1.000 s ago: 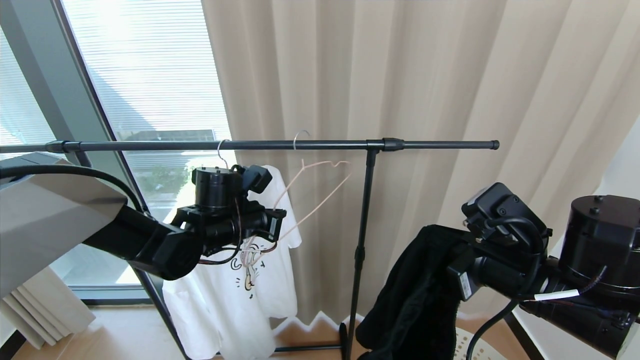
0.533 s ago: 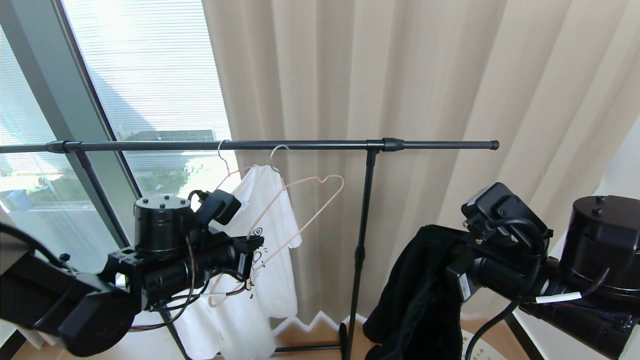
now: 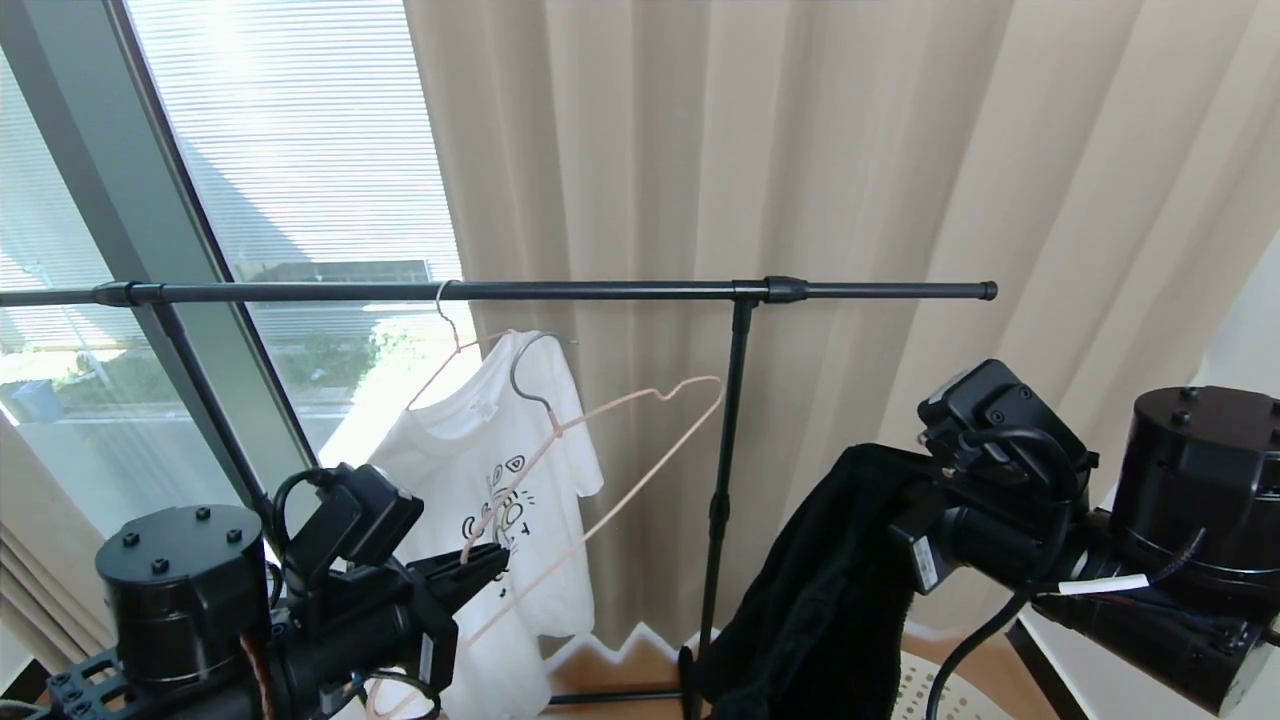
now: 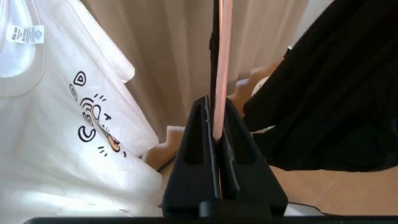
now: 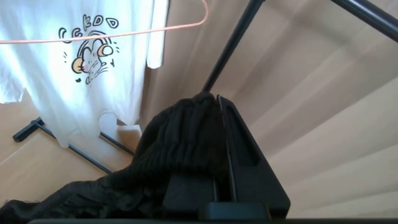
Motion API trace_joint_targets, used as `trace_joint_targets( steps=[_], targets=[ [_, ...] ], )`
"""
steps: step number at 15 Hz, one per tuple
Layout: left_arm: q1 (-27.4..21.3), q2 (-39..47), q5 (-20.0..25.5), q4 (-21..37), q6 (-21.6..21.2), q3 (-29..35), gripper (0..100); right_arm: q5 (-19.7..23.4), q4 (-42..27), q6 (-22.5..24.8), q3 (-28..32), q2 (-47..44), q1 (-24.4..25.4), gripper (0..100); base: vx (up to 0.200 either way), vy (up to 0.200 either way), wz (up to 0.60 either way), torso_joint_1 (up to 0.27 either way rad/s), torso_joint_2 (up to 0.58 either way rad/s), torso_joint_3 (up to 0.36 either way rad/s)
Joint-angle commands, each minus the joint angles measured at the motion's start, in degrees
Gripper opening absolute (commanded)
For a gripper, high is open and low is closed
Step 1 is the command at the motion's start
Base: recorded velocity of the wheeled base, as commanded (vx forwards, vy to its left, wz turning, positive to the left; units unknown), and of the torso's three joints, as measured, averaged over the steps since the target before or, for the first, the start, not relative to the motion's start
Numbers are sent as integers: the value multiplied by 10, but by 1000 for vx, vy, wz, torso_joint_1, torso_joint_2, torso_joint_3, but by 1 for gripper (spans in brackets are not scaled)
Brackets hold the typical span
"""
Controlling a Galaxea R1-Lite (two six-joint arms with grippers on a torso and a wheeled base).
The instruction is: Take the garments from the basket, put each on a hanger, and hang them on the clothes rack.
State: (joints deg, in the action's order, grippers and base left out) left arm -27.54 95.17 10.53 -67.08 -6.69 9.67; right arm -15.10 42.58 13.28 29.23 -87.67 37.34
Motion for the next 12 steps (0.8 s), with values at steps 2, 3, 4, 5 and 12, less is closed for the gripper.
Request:
trace_joint_targets(
  steps=[2, 3, 4, 5, 12],
  targets=[
    [-31, -15, -1, -2, -1, -18, 0, -62, -1, 1, 24, -16, -1, 0, 0, 0, 0, 0, 0, 0],
    [-41, -13, -1, -2, -1, -22, 0, -103, -1, 1, 33, -26, -3, 0, 0, 0, 0, 0, 0, 0],
    [-45, -14, -1, -2, -1, -26, 0, -129, 1, 1, 40, -38, -12, 0, 0, 0, 0, 0, 0, 0],
    [-47, -16, 0, -2, -1, -27, 0, -152, 2, 2, 49, -49, -21, 0, 0, 0, 0, 0, 0, 0],
    [-79, -17, 0, -3, -2, -47, 0, -260, 40, 3, 103, -139, -61, 0, 0, 0, 0, 0, 0, 0]
  ],
)
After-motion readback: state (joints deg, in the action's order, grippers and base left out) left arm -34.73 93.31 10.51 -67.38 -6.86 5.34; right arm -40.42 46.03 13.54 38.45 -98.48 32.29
